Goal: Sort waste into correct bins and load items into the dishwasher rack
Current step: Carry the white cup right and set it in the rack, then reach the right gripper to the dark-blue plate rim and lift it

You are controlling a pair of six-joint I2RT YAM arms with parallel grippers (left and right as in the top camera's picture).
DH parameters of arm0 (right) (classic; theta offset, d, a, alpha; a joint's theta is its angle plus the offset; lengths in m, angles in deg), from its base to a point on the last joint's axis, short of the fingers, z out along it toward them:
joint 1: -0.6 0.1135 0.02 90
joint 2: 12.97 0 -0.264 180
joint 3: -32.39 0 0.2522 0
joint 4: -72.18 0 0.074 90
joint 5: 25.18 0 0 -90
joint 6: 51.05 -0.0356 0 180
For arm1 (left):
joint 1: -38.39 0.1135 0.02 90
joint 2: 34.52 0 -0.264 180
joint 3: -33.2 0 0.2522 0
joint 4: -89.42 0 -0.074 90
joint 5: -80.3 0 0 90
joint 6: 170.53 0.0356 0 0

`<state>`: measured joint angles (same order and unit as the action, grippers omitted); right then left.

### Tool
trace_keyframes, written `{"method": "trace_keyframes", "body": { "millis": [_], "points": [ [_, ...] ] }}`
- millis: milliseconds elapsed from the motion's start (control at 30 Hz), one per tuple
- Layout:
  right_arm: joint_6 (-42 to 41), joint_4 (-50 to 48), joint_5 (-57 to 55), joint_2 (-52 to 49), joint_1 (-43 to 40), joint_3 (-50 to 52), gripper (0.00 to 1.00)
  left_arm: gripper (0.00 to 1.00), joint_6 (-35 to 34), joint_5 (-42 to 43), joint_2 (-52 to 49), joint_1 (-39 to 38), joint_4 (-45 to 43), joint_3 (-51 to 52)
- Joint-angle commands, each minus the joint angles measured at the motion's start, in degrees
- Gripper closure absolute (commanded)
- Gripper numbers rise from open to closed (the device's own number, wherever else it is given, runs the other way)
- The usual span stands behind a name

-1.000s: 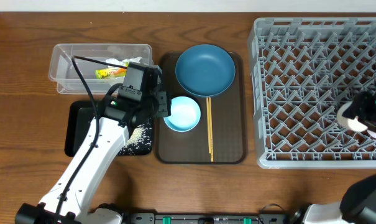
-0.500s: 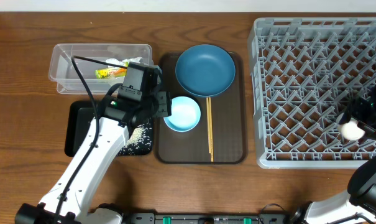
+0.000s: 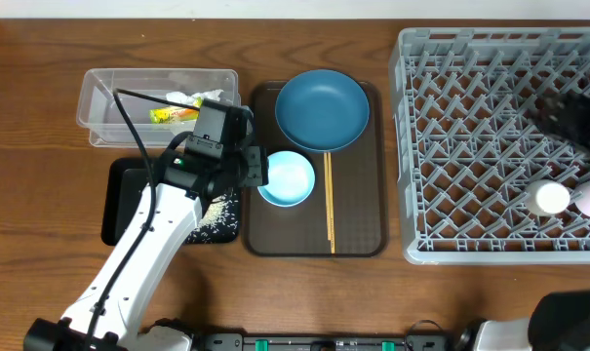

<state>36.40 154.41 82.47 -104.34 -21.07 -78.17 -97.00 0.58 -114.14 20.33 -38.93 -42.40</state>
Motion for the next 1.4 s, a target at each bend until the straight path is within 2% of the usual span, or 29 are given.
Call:
{"method": "trace_keyframes", "body": {
  "millis": [0,200,533,700,833,1067,1133,1267,1300,1367],
  "points": [
    [1.38,-1.99,6.88,-0.39,7.34,-0.22,0.21,0.44,0.35,-0.90,0.09,0.15,0.72,-0.42],
    [1.14,-9.68,5.38,-4.46,21.22,0.11,0.21,0.43,0.09,-5.92,0.09,0.17,3.61,-0.42],
    [-9.79,-22.47,-10.80,-18.93,35.69,0.11,0.29,0.43,-0.09,-7.15,0.09,0.15,5.57,-0.42],
    [-12.92,-28.09,-14.86,-26.80,39.34,0.11,0.31,0.43,-0.09,-7.13,0.09,0.15,5.60,-0.33],
    [-12.96,-31.23,-15.04,-31.76,41.00,0.11,0.43,0.43,-0.09,-7.13,0.09,0.15,5.81,-0.26],
    [-19.30,-31.43,-20.50,-35.30,42.10,0.11,0.49,0.43,-0.09,-7.13,0.00,0.15,6.25,-0.26],
    [-19.30,-31.43,-20.50,-35.28,42.10,0.11,0.57,0.43,-0.09,-7.13,-0.09,0.15,6.23,-0.26],
    [-19.32,-31.21,-20.44,-35.28,42.10,0.11,0.93,0.43,-0.11,-7.13,-0.13,0.15,6.23,-0.26],
    [-19.34,-31.23,-20.44,-35.23,42.10,0.09,0.98,0.43,-0.11,-7.13,-0.13,0.15,6.25,-0.26],
    [-19.30,-31.21,-20.46,-34.73,41.92,0.07,0.99,0.43,-0.11,-7.13,-0.13,0.15,6.25,-0.26]
  ]
}}
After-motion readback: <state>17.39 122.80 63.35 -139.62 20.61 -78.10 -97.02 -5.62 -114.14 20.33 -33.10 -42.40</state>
